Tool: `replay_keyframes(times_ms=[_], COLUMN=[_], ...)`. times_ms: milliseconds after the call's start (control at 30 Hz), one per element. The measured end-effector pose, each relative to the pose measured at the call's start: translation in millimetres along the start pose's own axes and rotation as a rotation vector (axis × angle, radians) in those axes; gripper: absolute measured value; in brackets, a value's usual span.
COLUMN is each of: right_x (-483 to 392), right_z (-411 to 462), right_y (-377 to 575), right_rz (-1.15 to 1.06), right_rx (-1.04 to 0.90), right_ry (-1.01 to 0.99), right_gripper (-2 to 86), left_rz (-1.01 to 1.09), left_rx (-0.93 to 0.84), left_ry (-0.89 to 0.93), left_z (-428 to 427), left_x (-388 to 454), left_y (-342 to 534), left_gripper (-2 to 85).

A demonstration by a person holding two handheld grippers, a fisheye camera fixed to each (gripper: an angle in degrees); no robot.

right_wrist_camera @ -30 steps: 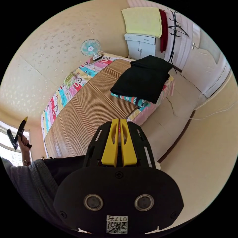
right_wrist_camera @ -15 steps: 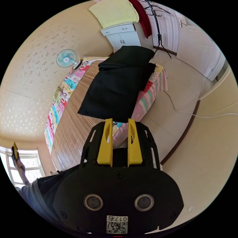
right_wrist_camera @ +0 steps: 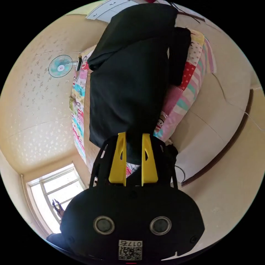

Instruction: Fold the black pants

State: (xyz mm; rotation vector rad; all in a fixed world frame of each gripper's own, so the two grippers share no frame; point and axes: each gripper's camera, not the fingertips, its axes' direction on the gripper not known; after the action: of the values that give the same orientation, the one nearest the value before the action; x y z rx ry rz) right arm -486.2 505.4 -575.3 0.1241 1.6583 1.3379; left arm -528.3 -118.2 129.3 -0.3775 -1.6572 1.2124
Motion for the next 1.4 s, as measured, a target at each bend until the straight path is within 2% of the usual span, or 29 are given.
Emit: replay_keyframes(times_ms=[100,200,267,333,367,400,433,467,500,567,600,733,867,1000,1233,1333,1400], right_x=[-58.6,-124.5,-162.0,-200.0,-222.8,-240.6,-247.0,-255.8,-261.1,-265.2,-264.0,-239.1,-176.3,-118.7,-75.9,-64.7,-56.2], right_z=[-31.7,-62.7,-75.9,-82.8,-82.0,-75.9,-71.4,-59.8,-45.6,-24.5,-16.8,-21.0,-25.3,-37.8,-33.1,-58.2,-75.1], right_y=[2.7,3.2,2.6,5.2,10.0,14.4,14.6,9.6,1.1,-9.4,-13.7,-31.8,-73.5,-98.5,-129.8,-121.5,-111.5], right_rz=[-0.118,-0.277,-0.396,-0.603,-0.778,-0.953,-1.022,-1.105,-1.147,-1.176,-1.153,-1.003,-0.652,-0.445,-0.209,-0.084,-0.023], right_rx=[0.131,0.287,0.367,0.397,0.39,0.348,0.305,0.177,0.028,-0.163,-0.188,-0.068,-0.042,0.004,0.071,0.249,0.346], right_ry=[0.191,0.288,0.245,0.161,0.106,0.038,-0.009,-0.126,-0.238,-0.304,-0.253,-0.099,0.031,0.02,-0.094,-0.129,-0.016], right_gripper=[4.3,3.1,2.8,2.7,2.6,2.5,2.5,2.3,2.1,1.9,1.8,2.5,4.2,7.5,9.1,10.3,11.9], left_rz=[-0.012,0.011,0.043,0.069,0.088,0.095,0.104,0.102,0.1,0.084,0.082,0.097,0.102,0.102,0.115,0.099,0.095], left_rx=[0.12,0.201,0.207,0.203,0.199,0.195,0.182,0.17,0.165,0.143,0.138,0.135,0.11,0.08,0.038,0.072,0.077], left_ry=[-0.004,-0.028,-0.073,-0.108,-0.12,-0.121,-0.116,-0.101,-0.09,-0.042,-0.034,-0.069,-0.161,-0.128,-0.149,-0.144,-0.147], left_z=[-27.1,-39.0,-33.1,-23.0,-14.2,-9.2,1.5,12.1,17.5,36.5,40.2,52.6,69.8,96.1,123.8,119.6,118.0], left_x=[1.0,9.5,16.4,20.3,22.1,22.5,22.4,20.7,19.4,13.9,12.9,11.0,3.2,-1.4,5.8,3.6,1.6], left_y=[15.3,26.7,28.7,28.2,27.4,26.8,25.1,23.1,22.2,17.8,16.8,14.4,13.4,13.3,20.3,29.1,35.8], left_gripper=[4.7,4.7,4.3,4.1,4.1,4.0,4.0,4.0,4.0,4.0,4.0,3.9,4.0,4.1,4.4,4.5,4.6])
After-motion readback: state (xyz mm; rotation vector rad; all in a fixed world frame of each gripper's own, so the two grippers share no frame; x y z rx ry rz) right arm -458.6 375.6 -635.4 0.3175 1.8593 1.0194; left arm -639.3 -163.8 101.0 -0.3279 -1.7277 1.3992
